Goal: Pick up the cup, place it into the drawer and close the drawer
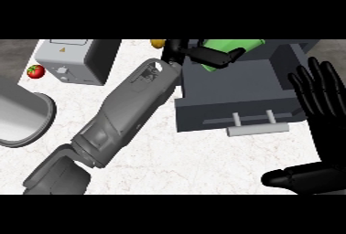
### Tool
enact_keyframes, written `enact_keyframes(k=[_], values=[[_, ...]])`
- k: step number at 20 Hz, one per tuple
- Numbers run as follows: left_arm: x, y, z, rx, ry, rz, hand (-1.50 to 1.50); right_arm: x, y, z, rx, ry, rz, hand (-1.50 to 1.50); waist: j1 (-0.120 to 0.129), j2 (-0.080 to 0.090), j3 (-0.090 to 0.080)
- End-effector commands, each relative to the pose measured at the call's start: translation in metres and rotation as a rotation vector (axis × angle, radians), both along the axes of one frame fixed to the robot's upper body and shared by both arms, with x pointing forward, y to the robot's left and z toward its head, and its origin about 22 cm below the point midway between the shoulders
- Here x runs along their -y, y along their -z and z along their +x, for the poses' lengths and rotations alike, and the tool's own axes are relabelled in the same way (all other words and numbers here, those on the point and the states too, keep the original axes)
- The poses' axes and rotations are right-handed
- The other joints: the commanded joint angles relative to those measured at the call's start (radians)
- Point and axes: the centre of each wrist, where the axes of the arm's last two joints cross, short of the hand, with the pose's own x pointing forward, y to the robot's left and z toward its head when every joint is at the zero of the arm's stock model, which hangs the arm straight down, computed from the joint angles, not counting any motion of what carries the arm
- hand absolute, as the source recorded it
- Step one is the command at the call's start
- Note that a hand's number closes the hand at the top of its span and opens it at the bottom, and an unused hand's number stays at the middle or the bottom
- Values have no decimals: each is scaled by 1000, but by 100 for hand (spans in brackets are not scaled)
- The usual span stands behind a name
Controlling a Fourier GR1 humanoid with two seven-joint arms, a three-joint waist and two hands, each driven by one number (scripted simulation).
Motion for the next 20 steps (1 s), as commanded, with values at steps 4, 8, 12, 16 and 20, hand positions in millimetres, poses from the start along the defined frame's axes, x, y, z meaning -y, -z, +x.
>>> enact_keyframes(k=[4,8,12,16,20], values=[[-1,15,0,0,-30,128,150,4,-6,-1,19,-31,-9,-150,-29,7,1],[3,16,-3,2,-59,156,-150,-13,4,4,21,-66,1,-150,-46,13,1],[8,8,-4,1,-7,73,-150,-11,-5,12,35,-42,35,-150,-28,12,0],[15,2,-11,25,46,-23,-150,-7,-4,5,15,-82,74,-150,-17,4,0],[20,-22,-7,75,75,-149,-150,3,3,10,-14,-91,84,-150,24,-2,-1]])
